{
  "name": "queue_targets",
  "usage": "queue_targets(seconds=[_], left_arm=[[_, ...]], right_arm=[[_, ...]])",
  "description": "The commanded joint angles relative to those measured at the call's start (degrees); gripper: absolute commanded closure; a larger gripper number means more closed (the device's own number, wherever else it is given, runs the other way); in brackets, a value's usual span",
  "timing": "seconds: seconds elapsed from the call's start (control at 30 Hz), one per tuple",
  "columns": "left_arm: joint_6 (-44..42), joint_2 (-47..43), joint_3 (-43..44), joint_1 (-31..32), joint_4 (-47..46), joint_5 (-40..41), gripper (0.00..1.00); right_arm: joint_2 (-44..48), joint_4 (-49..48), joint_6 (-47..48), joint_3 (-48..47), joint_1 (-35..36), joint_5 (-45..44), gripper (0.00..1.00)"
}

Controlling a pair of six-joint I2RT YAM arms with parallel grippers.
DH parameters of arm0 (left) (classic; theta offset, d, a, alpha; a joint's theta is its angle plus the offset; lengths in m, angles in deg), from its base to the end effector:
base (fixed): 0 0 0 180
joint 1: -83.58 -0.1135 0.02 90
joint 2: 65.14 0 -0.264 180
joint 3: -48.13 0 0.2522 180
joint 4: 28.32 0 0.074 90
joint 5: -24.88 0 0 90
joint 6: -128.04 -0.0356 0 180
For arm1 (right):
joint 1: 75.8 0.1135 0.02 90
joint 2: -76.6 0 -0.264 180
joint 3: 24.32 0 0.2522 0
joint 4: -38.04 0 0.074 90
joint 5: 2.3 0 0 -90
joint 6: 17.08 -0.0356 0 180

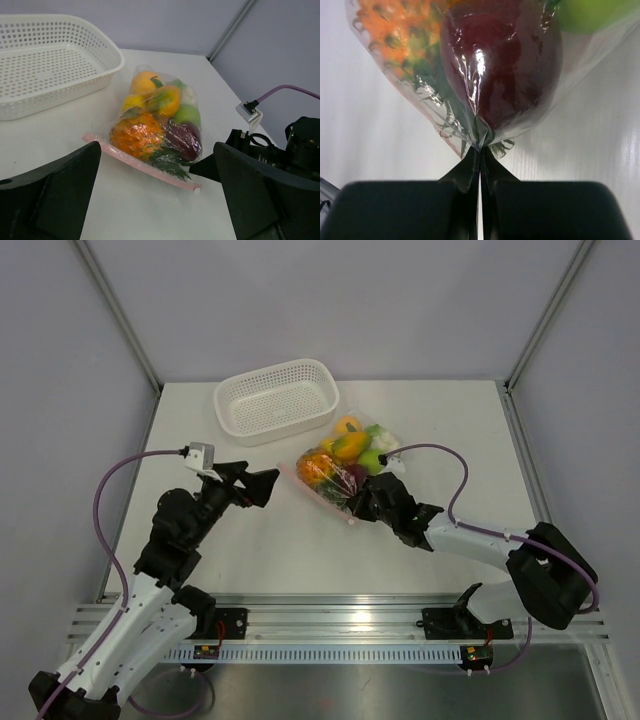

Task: Open the zip-top bag and remove the fake food
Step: Pick up the zipper food storage bag at the center of the board.

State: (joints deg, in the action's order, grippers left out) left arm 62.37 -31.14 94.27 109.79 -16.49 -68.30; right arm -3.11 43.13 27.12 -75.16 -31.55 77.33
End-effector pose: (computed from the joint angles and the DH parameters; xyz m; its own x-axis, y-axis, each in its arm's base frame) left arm 0.1402 -0.0712 0.3148 -0.1978 -0.3611 -0.9113 0.4492 0.7929 -0.4117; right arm 0.2080 0.1937 0.1906 -0.6944 0.3081 -0.6503 -0.1171 0.8433 0.5245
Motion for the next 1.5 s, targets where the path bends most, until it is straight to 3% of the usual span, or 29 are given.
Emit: queue_targets(seconds=[0.0,0.23,0.5,0.77,1.17,1.33,1.47], left_arm=[[-3.2,-1.7,-1.4,0.5,-8.9,-6.6,0.01],[-9.2,0.5,-5.1,5.1,-18.5,-7.3,0.02],[-22.6,13.2,-5.8,15.6,-28.2,-8.0,0.01],[-36.1,20.0,-4.7,24.6,-27.1,-1.7,0.01],[-54.3,30.1,-1.1,35.9,-27.3,19.7,0.05],[-58.3,34.4,1.8,38.9,-26.9,25.3,0.17],[-65.1,38.6,1.6,42.5,-32.9,36.7,0.29]], right_arm=[[5.3,1.8,1.0,-3.0,0.5,-2.2,1.00],[9.0,8.0,1.2,-5.7,0.2,-2.1,1.00],[11.2,11.8,1.9,-7.7,-3.7,2.8,1.00],[15.8,13.7,2.6,-7.2,-8.8,8.3,1.00],[17.3,16.6,5.2,-9.1,-10.7,14.9,1.00],[18.2,17.5,6.2,-9.4,-10.7,16.0,1.00],[18.2,17.3,6.5,-9.4,-10.6,17.3,1.00]])
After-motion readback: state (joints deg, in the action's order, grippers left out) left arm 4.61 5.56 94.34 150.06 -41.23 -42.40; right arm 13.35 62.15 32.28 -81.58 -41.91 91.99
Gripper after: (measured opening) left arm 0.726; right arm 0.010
